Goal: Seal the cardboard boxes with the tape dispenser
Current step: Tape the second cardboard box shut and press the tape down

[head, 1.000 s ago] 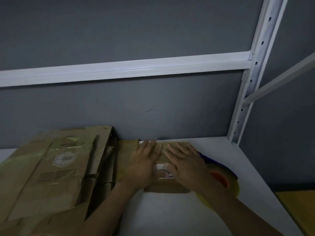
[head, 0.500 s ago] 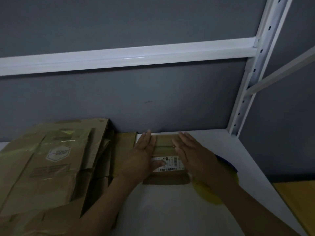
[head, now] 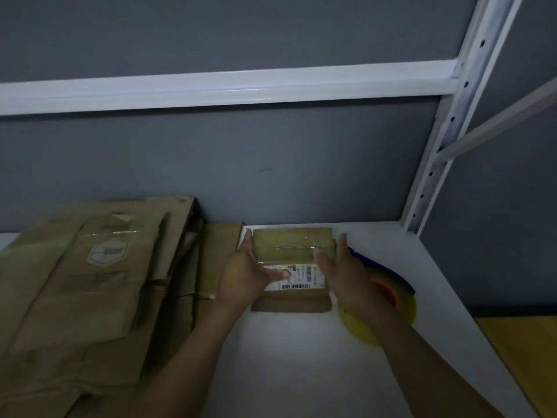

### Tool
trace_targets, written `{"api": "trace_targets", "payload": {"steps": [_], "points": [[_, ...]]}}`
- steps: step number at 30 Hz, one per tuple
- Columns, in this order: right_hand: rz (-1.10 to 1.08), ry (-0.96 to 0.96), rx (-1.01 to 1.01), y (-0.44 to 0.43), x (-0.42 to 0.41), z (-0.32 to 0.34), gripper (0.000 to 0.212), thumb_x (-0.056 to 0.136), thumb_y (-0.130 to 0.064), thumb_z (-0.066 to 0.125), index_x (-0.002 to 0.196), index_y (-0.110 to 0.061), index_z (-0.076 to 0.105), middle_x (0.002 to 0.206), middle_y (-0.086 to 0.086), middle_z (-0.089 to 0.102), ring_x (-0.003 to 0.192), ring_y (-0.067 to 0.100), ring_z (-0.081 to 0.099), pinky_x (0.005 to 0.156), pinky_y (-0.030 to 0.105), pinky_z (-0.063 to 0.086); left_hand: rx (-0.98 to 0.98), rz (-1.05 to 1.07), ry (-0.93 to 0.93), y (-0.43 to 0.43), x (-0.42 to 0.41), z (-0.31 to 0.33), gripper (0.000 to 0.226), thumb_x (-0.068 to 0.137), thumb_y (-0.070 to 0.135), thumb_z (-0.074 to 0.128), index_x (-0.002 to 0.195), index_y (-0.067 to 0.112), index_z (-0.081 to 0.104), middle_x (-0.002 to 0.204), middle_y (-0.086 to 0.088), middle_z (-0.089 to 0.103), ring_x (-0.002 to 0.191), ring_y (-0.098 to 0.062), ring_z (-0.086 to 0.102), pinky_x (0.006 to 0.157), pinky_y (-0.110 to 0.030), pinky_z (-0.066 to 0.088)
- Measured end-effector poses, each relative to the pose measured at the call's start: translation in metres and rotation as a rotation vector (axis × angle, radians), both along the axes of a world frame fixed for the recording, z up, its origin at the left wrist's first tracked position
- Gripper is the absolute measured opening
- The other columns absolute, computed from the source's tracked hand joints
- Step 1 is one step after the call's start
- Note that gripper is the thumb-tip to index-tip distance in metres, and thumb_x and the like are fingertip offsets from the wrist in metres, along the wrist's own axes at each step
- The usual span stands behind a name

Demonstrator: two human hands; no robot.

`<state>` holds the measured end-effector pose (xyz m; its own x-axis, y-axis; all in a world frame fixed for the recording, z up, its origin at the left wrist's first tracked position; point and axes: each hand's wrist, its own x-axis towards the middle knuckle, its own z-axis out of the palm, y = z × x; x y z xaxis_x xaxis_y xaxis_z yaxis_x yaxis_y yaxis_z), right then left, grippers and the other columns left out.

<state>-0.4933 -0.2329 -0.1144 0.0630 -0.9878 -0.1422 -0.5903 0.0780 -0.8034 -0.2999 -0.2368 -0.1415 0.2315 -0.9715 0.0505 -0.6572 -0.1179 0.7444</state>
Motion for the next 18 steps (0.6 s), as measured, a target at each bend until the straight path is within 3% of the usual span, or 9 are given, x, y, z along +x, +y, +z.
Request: {"api": "trace_targets", "payload": {"steps": [2, 4, 6, 8, 11, 14, 15, 16, 18], "points": [[0.017, 0.113, 0.031, -0.003, 0.001, 0.006, 0.057, 0.098, -0.053, 0.034, 0.131, -0.010, 0.049, 0.092, 0.001, 0.066, 0.070, 0.009, 0.061, 0.059, 0.024, 0.052, 0.039, 0.029, -0.118, 0.003, 0.000, 0.006, 0.077, 0.045, 0.062, 0.087, 0.106, 0.021, 0.064, 0.093, 0.012, 0.072, 0.083, -0.005, 0.067, 0.069, -0.021, 0.053], [0.035, 0.161, 0.035, -0.004, 0.000, 0.010, 0.056, 0.097, -0.055, 0.035, 0.100, -0.008, 0.065, 0.089, 0.004, 0.070, 0.070, 0.012, 0.064, 0.063, 0.026, 0.052, 0.072, 0.006, -0.208, 0.007, 0.000, 0.010, 0.064, 0.051, 0.065, 0.083, 0.093, 0.020, 0.068, 0.085, 0.012, 0.071, 0.071, -0.002, 0.064, 0.059, -0.017, 0.050], [0.038, 0.144, 0.023, 0.000, -0.003, 0.012, 0.054, 0.096, -0.055, 0.040, 0.092, -0.008, 0.068, 0.084, 0.002, 0.070, 0.069, 0.011, 0.064, 0.060, 0.023, 0.049, 0.086, -0.017, -0.249, 0.012, 0.002, 0.013, 0.063, 0.053, 0.071, 0.078, 0.091, 0.022, 0.070, 0.082, 0.013, 0.071, 0.066, 0.000, 0.062, 0.054, -0.015, 0.047], [0.017, 0.042, -0.040, 0.008, -0.008, 0.013, 0.048, 0.092, -0.053, 0.048, 0.088, -0.010, 0.067, 0.082, 0.000, 0.070, 0.071, 0.011, 0.065, 0.062, 0.026, 0.051, 0.039, -0.020, -0.208, 0.017, 0.006, 0.011, 0.074, 0.048, 0.080, 0.073, 0.097, 0.024, 0.069, 0.086, 0.013, 0.072, 0.074, -0.001, 0.065, 0.063, -0.022, 0.054], [-0.069, -0.201, -0.123, 0.014, -0.014, 0.013, 0.047, 0.085, -0.058, 0.055, 0.080, -0.011, 0.060, 0.073, 0.002, 0.062, 0.070, 0.018, 0.061, 0.066, 0.034, 0.050, -0.119, -0.057, 0.090, 0.033, 0.005, 0.014, 0.053, 0.063, 0.057, 0.079, 0.105, 0.027, 0.065, 0.092, 0.018, 0.072, 0.086, 0.001, 0.066, 0.077, -0.023, 0.054], [-0.171, -0.468, -0.040, 0.011, -0.013, 0.021, 0.082, 0.069, -0.084, 0.047, 0.094, -0.008, 0.063, 0.090, 0.013, 0.070, 0.086, 0.030, 0.068, 0.082, 0.048, 0.056, -0.270, 0.002, 0.331, 0.047, -0.005, 0.028, 0.032, 0.079, 0.043, 0.072, 0.100, 0.022, 0.061, 0.091, 0.011, 0.070, 0.087, -0.007, 0.066, 0.075, -0.020, 0.050], [-0.200, -0.514, -0.049, 0.010, -0.012, 0.023, 0.084, 0.067, -0.087, 0.047, 0.097, -0.011, 0.064, 0.094, 0.012, 0.070, 0.088, 0.030, 0.068, 0.081, 0.051, 0.056, -0.310, 0.047, 0.375, 0.049, -0.007, 0.030, 0.023, 0.085, 0.035, 0.069, 0.095, 0.017, 0.058, 0.089, 0.009, 0.066, 0.084, -0.009, 0.063, 0.071, -0.015, 0.047], [-0.224, -0.522, -0.084, 0.010, -0.010, 0.025, 0.073, 0.071, -0.082, 0.051, 0.098, -0.015, 0.064, 0.096, 0.009, 0.069, 0.089, 0.028, 0.067, 0.082, 0.050, 0.056, -0.338, 0.084, 0.412, 0.054, -0.011, 0.037, 0.019, 0.089, 0.030, 0.066, 0.091, 0.014, 0.057, 0.088, 0.007, 0.064, 0.081, -0.009, 0.061, 0.066, -0.010, 0.044], [-0.238, -0.488, -0.172, 0.013, -0.009, 0.024, 0.036, 0.085, -0.053, 0.061, 0.102, -0.021, 0.060, 0.102, 0.000, 0.066, 0.091, 0.017, 0.063, 0.083, 0.042, 0.055, -0.343, 0.097, 0.469, 0.057, -0.013, 0.038, 0.018, 0.089, 0.028, 0.066, 0.093, 0.013, 0.056, 0.090, 0.007, 0.064, 0.079, -0.003, 0.061, 0.062, -0.005, 0.043]]}}
